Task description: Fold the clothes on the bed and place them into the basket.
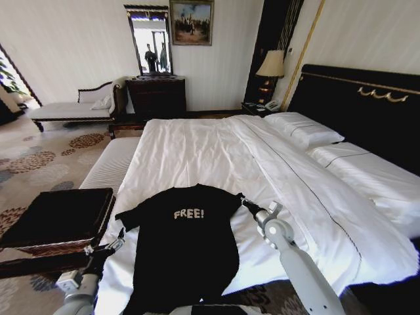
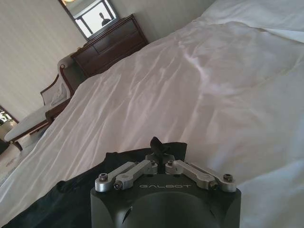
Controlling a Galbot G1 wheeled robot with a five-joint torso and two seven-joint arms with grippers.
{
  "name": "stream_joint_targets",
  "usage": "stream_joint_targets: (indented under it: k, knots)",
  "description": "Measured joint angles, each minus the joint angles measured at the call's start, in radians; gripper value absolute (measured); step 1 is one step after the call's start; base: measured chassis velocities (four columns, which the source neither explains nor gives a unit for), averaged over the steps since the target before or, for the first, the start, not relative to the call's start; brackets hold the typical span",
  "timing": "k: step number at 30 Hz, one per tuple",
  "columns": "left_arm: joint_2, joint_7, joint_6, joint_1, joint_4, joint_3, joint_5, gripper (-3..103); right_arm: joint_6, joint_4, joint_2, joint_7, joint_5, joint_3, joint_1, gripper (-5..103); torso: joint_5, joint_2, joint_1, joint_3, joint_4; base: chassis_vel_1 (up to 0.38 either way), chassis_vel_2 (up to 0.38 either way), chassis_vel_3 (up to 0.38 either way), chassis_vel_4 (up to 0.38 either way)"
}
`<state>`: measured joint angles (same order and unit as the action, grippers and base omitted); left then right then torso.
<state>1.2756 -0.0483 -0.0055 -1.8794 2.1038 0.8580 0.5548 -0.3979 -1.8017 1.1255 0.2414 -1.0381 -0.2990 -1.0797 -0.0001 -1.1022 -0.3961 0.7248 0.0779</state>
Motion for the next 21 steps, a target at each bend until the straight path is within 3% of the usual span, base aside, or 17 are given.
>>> stream_joint_targets:
  k: [7,11,21]
  knots:
    - [0.002,0.001,-0.001,-0.011,0.013,0.011,0.0,100,-0.006,-0.008,0.009,0.009,0.027,0.13,0.054,2,-0.0001,0.0,0.0,0.0,0.0,0.0,0.0,0.0,0.0]
    - [0.008,0.001,-0.004,-0.022,0.022,0.021,0.001,100,-0.009,0.033,0.07,0.019,0.045,0.205,0.104,2,-0.0002,0.0,0.0,0.0,-0.0001,0.0,0.0,0.0,0.0]
    - [0.014,0.002,-0.005,-0.027,0.028,0.031,0.004,100,0.0,0.124,0.125,0.016,0.096,0.25,0.126,2,-0.0001,0.0,0.0,0.0,0.0002,0.0,0.0,0.0,0.0]
